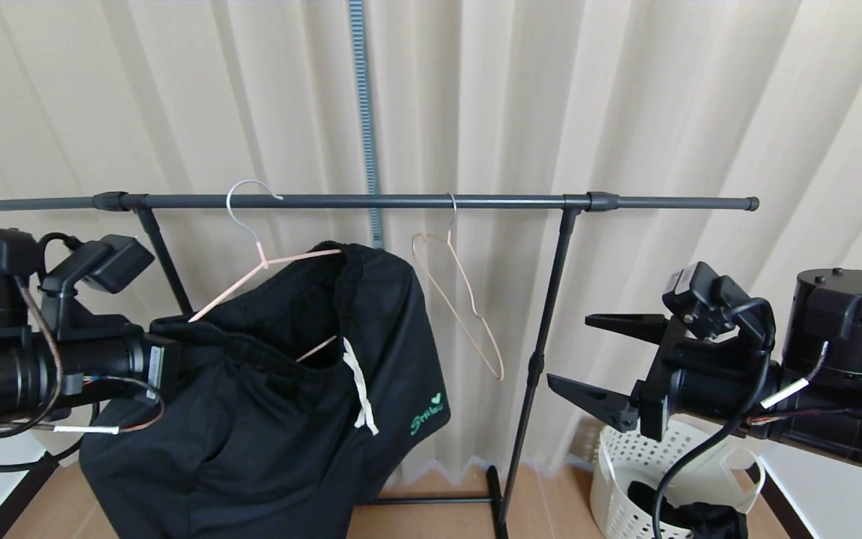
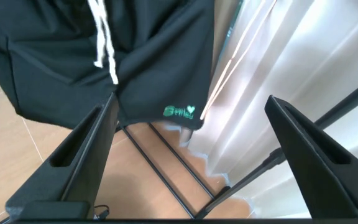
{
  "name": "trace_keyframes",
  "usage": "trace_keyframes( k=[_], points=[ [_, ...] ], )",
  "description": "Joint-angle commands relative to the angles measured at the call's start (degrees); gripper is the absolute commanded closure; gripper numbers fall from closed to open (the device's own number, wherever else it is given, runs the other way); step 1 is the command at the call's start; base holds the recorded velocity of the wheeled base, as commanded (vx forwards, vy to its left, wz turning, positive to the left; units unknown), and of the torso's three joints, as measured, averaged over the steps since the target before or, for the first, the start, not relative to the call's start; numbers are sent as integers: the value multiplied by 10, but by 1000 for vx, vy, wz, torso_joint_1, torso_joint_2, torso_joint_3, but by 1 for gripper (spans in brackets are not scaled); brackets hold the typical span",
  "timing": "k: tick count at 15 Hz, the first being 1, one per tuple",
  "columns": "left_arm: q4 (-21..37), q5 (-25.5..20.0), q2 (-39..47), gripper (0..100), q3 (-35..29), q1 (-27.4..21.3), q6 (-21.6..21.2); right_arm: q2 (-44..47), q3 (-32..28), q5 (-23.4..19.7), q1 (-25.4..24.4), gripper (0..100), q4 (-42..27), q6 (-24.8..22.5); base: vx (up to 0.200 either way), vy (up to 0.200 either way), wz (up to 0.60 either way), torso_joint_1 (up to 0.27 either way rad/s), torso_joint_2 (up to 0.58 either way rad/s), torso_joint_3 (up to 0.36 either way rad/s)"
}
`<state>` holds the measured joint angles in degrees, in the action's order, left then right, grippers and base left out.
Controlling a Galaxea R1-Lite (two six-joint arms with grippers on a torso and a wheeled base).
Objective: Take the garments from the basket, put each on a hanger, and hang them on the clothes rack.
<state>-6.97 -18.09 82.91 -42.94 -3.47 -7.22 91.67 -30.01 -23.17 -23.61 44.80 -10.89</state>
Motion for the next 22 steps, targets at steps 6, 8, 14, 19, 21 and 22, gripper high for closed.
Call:
trace_keyframes(
  k=[6,8,14,19,21,22],
  points=[
    [88,82,147,100,-177,-49,41,-4,-1,0,1,0,0,0,0,0,0,0,0,0],
    [129,82,176,100,-239,-55,77,-5,-2,0,1,0,0,0,0,0,0,0,0,0],
    [145,101,237,100,-319,-65,92,-10,-2,1,1,0,0,0,0,0,0,0,0,0],
    [188,117,284,100,-397,-70,95,-15,-2,1,2,0,0,0,0,0,0,0,0,0],
    [193,118,302,100,-425,-78,116,-15,-2,1,3,0,0,-1,0,0,0,0,0,0],
    [194,119,305,100,-431,-79,118,-15,-1,1,3,0,0,-1,0,0,0,0,0,0]
  ],
)
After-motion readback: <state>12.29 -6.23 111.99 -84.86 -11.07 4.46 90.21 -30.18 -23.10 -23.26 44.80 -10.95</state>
